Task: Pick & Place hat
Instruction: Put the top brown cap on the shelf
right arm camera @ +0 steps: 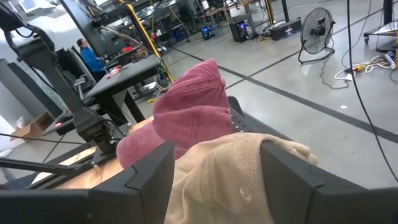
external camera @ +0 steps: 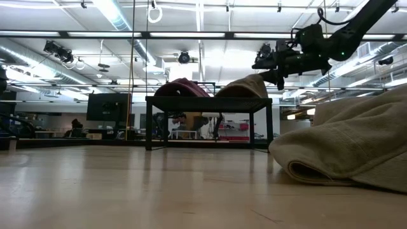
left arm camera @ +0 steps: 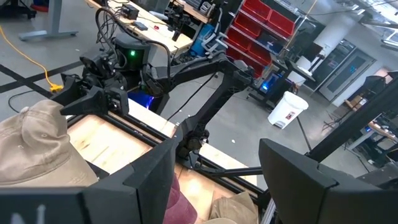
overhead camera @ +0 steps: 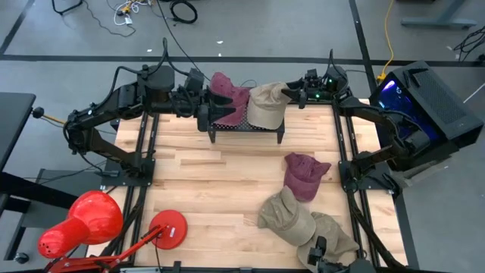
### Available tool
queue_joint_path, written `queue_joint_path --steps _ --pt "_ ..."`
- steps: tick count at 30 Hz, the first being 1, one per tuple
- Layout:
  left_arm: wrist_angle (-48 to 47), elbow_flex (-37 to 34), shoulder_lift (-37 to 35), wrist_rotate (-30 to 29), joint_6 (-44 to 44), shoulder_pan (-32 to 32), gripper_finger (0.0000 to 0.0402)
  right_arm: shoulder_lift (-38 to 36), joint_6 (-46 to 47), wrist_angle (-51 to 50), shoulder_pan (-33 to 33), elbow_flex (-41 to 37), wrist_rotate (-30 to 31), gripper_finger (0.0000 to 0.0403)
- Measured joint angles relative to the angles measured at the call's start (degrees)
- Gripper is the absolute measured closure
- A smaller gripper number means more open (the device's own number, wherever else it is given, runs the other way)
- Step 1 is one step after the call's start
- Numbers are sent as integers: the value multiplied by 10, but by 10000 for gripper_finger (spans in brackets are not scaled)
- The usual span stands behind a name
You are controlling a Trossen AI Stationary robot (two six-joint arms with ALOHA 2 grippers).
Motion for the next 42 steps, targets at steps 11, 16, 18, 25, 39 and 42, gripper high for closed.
queue_joint_path --steps 11,16,18,25,39,42 --pt "0 0 0 0 0 0 163 0 -6 2 11 0 24 184" --pt "1 0 0 0 0 0 163 1 -6 -6 11 0 52 181" --pt "4 0 0 0 0 0 163 1 -2 -8 11 0 52 175" --pt "19 0 0 2 0 0 163 1 1 -22 11 0 61 128" --pt "19 0 0 2 0 0 163 1 -19 -48 12 0 114 29" --pt "19 0 0 2 0 0 163 1 -28 -58 12 0 124 19"
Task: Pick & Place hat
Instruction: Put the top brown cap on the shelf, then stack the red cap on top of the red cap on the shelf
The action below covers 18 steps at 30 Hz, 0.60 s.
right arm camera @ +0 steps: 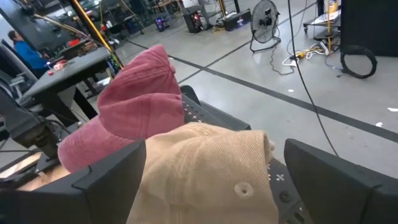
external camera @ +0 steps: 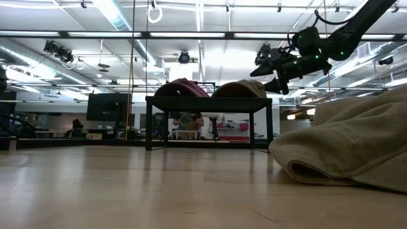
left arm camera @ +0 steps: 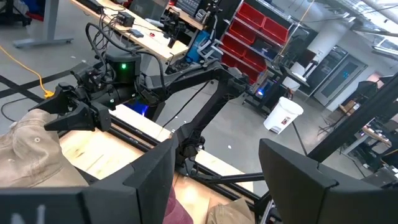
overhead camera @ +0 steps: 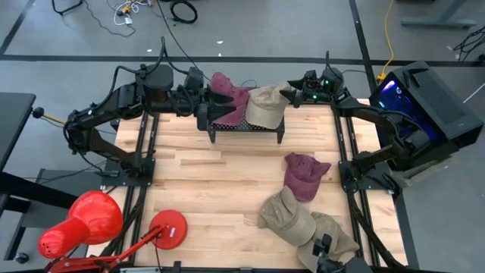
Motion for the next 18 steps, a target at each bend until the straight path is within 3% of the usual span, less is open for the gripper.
queue_joint_path --steps 18 --pt "-5 0 0 -1 16 0 163 -44 -12 14 -22 0 1 14"
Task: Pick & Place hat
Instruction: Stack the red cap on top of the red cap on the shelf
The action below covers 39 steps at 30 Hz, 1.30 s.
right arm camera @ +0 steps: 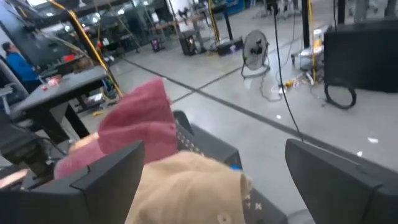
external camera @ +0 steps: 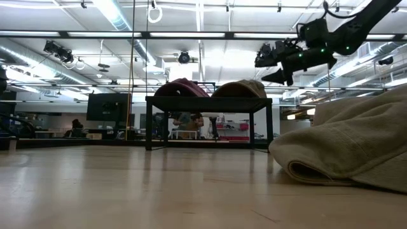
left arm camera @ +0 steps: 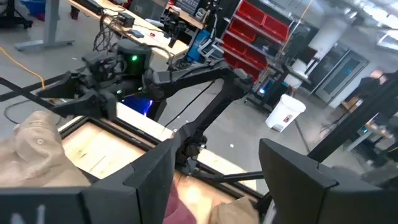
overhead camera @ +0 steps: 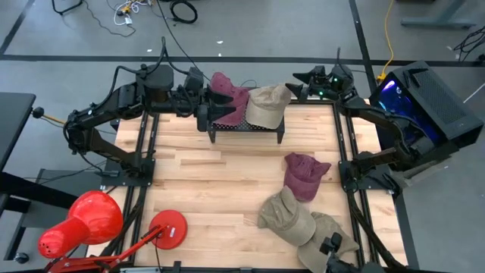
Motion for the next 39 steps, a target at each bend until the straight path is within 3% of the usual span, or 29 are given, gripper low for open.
queue_joint_path --steps 4,9,13,18,28,39 --pt "-5 0 1 -9 38 -2 163 -31 0 -21 -1 0 -22 14" --pt "-11 0 1 -24 59 -3 163 -66 0 -48 2 0 -111 14" --pt "-13 0 1 -30 60 -3 163 -100 0 -103 13 0 -140 14" --pt "-24 0 6 -41 71 -5 163 -145 -5 -179 41 0 -140 14" --pt "-76 -1 30 -132 105 -37 164 -217 -45 -317 108 0 -97 34" --pt "-134 -1 83 -140 99 -70 164 -263 -49 -424 175 0 -74 57"
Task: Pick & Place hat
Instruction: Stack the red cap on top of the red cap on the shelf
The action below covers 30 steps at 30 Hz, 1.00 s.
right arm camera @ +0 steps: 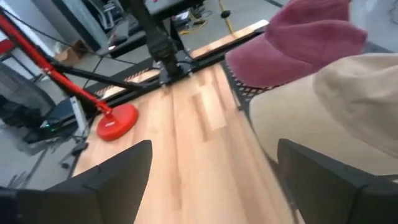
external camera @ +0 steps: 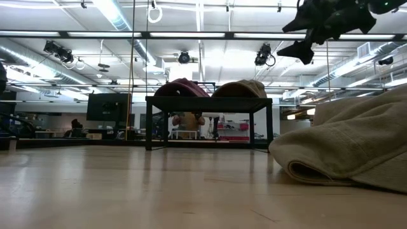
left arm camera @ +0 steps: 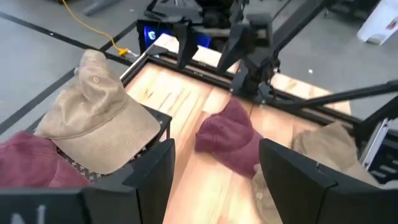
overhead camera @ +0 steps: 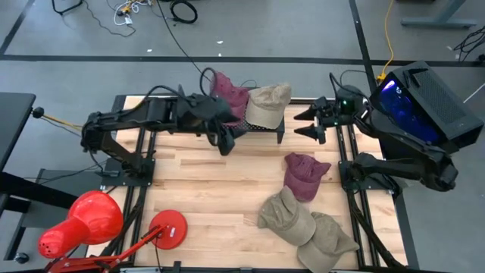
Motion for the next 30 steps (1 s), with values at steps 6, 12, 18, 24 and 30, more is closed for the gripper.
queue_joint_path --steps 6,12,18,24,30 --pt "-34 0 18 -17 15 -6 164 -19 12 -14 30 0 0 58" --pt "-81 0 25 -45 15 -16 164 -37 7 -44 59 0 0 58" --pt "-113 0 35 -105 10 -34 164 -47 -3 -95 82 0 3 58" --pt "-119 0 64 -115 4 -46 164 -47 -12 -136 101 0 61 58" --pt "-141 0 84 -66 27 -47 164 -47 -16 -142 117 0 66 58"
